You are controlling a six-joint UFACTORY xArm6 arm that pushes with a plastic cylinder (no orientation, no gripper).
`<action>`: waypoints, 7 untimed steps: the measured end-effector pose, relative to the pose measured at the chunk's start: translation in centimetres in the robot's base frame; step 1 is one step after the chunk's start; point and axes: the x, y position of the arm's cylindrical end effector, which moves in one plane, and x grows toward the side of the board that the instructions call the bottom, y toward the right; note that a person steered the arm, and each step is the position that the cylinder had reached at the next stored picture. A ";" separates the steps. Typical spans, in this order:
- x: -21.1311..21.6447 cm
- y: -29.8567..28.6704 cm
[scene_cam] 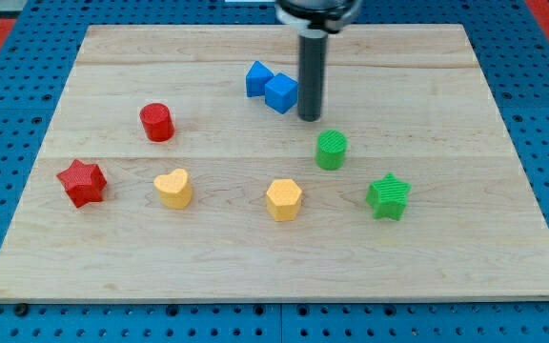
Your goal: Separate the blue cube from the blue traingle
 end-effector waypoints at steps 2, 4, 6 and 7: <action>-5.1 2.2; -6.6 -6.0; -6.2 -10.7; -6.0 -7.3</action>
